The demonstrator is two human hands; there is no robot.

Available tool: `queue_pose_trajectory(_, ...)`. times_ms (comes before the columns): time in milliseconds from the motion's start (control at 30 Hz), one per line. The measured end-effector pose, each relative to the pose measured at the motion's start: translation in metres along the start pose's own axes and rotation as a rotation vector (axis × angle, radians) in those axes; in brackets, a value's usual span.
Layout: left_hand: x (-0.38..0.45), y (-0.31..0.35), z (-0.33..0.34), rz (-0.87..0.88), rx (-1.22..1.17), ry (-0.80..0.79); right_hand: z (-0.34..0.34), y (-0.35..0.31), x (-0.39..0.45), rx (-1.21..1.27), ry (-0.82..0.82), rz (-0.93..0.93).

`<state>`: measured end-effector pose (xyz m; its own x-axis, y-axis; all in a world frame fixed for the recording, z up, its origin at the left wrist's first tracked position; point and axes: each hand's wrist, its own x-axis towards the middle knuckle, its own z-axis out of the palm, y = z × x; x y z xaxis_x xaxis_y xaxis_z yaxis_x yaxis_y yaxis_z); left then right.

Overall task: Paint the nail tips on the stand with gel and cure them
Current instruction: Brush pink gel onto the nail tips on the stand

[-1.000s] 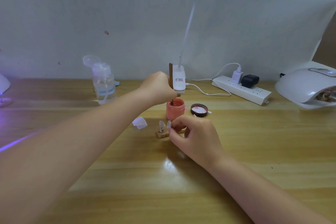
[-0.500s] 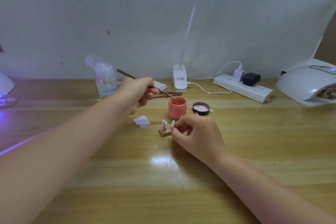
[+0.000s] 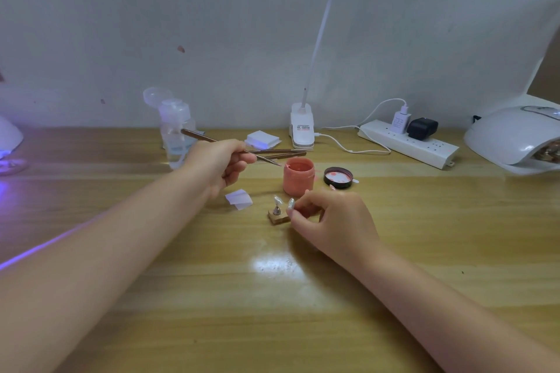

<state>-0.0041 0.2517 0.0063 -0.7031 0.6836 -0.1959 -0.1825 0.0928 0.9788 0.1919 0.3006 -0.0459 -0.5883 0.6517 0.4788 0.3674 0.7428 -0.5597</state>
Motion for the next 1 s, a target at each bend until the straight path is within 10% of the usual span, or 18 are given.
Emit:
queue_pose_trajectory(333,-0.053,-0.014,-0.018,0.268,-0.170,-0.167,-0.001,0.006,0.003,0.111,0.034,0.030)
queue_pose_trajectory(500,-0.078,-0.042,-0.023,0.622,0.084,-0.186,-0.001,0.010,0.006,0.274,0.100,0.065)
queue_pose_trajectory(1000,-0.102,-0.060,-0.017,0.980,0.500,-0.154,0.000,0.010,0.006,0.363,0.148,0.018)
